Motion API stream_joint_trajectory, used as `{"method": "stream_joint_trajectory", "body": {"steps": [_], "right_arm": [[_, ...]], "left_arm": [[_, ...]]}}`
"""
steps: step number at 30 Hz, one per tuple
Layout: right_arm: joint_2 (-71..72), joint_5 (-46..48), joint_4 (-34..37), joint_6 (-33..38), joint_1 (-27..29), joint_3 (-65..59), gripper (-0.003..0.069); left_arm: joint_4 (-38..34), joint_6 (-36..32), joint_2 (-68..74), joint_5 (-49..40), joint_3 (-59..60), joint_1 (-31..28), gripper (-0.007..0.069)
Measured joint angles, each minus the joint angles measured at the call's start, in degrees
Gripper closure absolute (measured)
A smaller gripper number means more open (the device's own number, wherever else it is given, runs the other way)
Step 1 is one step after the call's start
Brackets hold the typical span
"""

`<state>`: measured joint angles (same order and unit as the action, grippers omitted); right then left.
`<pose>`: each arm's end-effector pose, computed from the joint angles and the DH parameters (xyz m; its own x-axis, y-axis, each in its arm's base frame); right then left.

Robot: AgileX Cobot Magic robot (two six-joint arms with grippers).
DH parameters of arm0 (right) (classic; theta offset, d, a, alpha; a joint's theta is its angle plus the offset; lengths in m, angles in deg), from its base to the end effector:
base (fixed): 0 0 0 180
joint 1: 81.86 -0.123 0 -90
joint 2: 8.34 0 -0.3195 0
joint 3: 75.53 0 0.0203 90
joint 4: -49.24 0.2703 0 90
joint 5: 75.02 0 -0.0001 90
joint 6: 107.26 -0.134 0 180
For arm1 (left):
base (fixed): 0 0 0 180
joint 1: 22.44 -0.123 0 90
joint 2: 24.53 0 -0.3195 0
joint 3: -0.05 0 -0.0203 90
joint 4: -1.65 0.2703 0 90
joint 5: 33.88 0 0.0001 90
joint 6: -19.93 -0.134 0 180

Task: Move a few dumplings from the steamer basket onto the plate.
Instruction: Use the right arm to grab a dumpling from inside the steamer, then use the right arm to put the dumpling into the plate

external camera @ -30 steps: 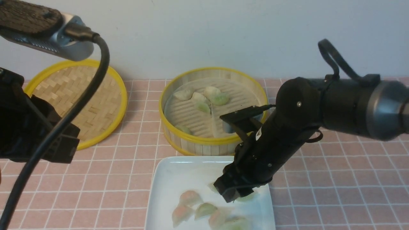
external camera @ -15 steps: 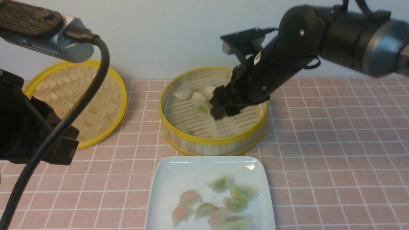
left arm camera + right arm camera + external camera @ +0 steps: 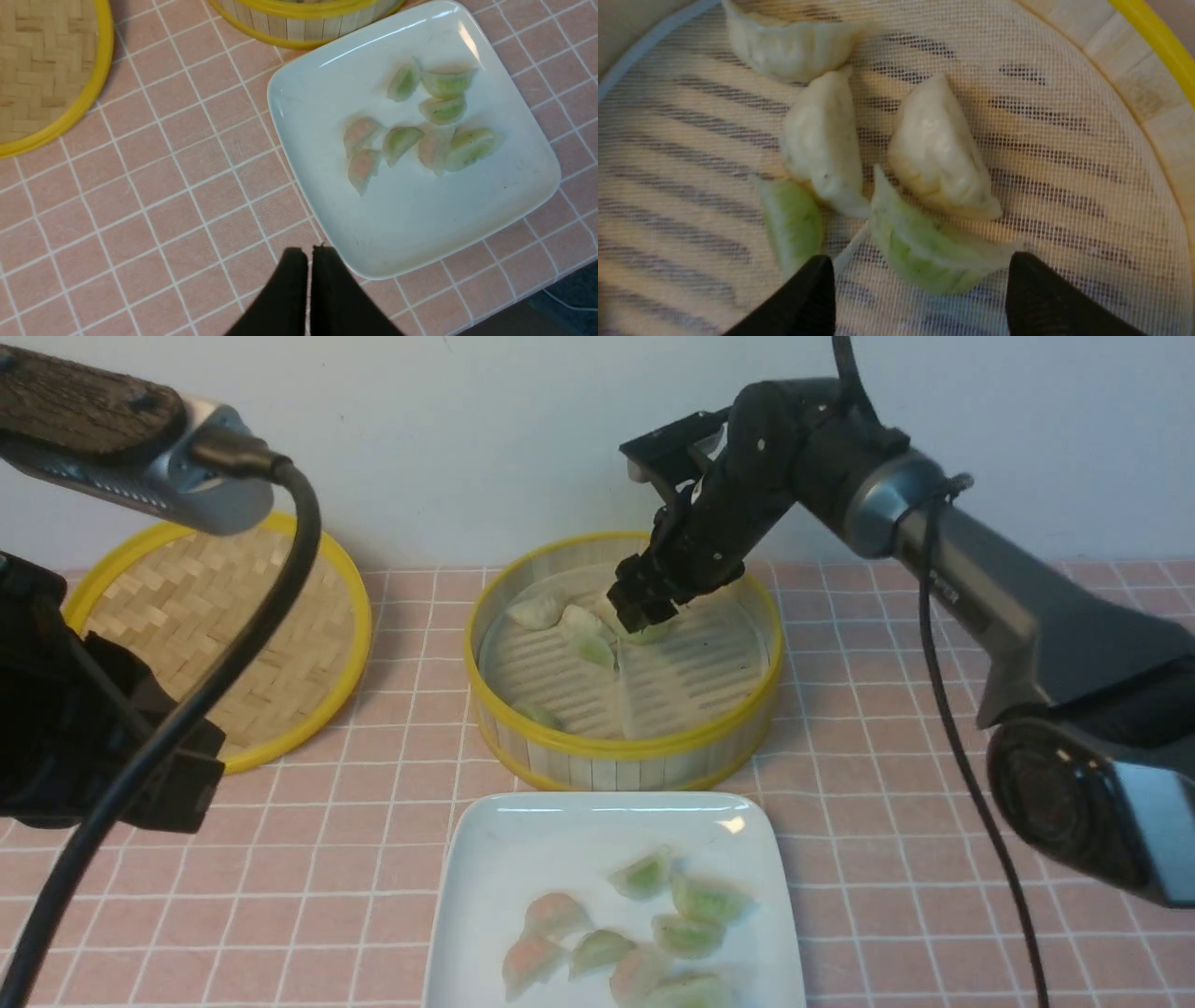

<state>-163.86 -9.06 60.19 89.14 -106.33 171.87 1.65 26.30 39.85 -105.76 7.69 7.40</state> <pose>0.5535 0.2774 0.1662 -0.6999 -0.5415 -0.4658 -0.6358 0.7694 0.0608 0.1662 -0.0953 0.4055 -0.7517 0.3033 -0.5856 0.4167 0.9067 -0.0654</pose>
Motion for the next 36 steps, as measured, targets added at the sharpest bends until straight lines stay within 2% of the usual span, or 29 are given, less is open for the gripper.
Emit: {"method": "stream_joint_trajectory", "body": {"steps": [10,14,16,21,28,32,36], "right_arm": [[-4.66,-3.13,-0.09,6.23,0.00,3.20,0.0209],[-4.66,-3.26,-0.08,6.58,0.00,3.25,0.0266],[-4.66,-3.18,-0.08,6.58,0.00,3.38,0.0272],[-4.66,4.08,-1.93,4.84,0.00,7.06,0.0284],[-1.50,6.10,-2.69,-1.32,0.00,13.29,0.0286],[5.49,6.20,-2.63,-5.17,0.00,9.20,0.0286],[18.25,5.90,-0.58,-5.98,0.00,-7.89,0.0286]], "left_arm": [[0.00,0.00,0.00,0.00,0.00,0.00,0.0631],[0.00,0.00,0.00,-0.05,0.00,0.00,0.0631],[0.00,0.00,0.00,-0.05,0.00,0.00,0.0631],[0.00,0.00,0.00,-0.05,0.00,0.00,0.0631],[0.00,0.00,0.00,-0.05,0.00,0.00,0.0631],[0.00,0.00,0.00,-0.05,0.00,0.00,0.0631],[0.00,0.00,0.00,-0.05,0.00,0.00,0.0631]]}}
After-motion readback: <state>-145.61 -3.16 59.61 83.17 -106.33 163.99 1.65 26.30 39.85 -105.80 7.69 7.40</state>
